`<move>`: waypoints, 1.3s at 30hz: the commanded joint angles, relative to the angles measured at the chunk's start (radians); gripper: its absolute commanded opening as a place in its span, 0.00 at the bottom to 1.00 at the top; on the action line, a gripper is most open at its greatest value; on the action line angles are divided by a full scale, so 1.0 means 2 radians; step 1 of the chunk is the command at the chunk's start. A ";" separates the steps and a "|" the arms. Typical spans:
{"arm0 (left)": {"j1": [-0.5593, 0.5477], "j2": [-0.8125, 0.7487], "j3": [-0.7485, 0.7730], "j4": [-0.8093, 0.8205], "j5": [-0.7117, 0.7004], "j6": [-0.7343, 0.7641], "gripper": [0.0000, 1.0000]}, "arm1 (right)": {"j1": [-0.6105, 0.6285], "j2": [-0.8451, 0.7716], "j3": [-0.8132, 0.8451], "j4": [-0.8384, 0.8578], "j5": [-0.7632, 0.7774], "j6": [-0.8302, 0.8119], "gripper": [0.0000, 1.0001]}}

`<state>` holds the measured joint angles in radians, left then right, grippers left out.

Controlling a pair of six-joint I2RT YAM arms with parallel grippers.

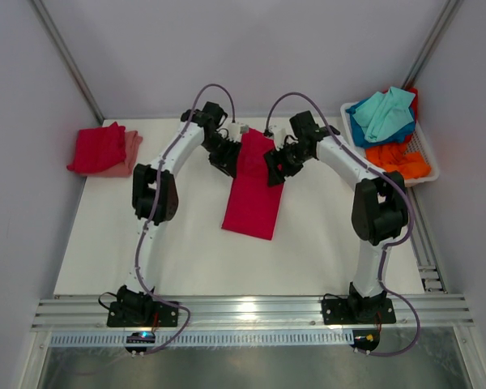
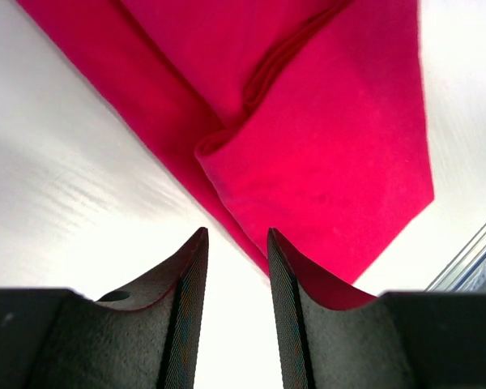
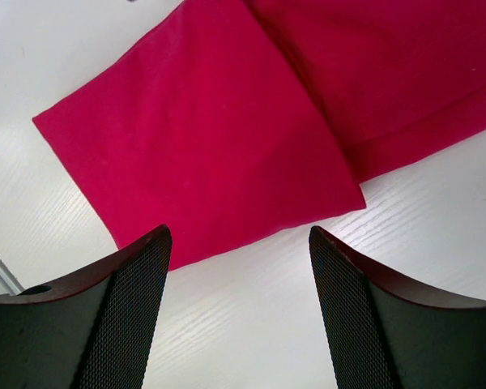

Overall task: Fold and stack the t-shirts
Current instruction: Fold the folded rectangular tshirt in 1/3 of the way

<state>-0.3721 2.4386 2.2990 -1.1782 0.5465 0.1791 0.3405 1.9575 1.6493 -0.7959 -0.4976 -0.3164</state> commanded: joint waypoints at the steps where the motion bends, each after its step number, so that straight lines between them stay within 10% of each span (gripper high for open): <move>1: 0.002 -0.060 0.016 -0.003 -0.006 0.012 0.37 | 0.004 -0.025 -0.015 -0.003 -0.043 -0.034 0.73; 6: 0.002 -0.060 0.015 -0.003 0.001 0.009 0.40 | 0.005 -0.005 -0.024 -0.012 -0.063 -0.059 0.73; 15: 0.002 -0.048 0.009 -0.013 0.030 0.006 0.84 | 0.005 0.047 -0.006 -0.030 -0.066 -0.067 0.73; 39: 0.002 -0.077 0.031 -0.026 0.030 0.021 0.99 | 0.005 0.030 0.122 -0.096 -0.060 -0.032 0.72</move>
<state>-0.3721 2.3482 2.3062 -1.2285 0.5774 0.2207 0.3450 2.1487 1.8149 -0.9512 -0.5983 -0.4030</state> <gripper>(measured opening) 0.988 0.725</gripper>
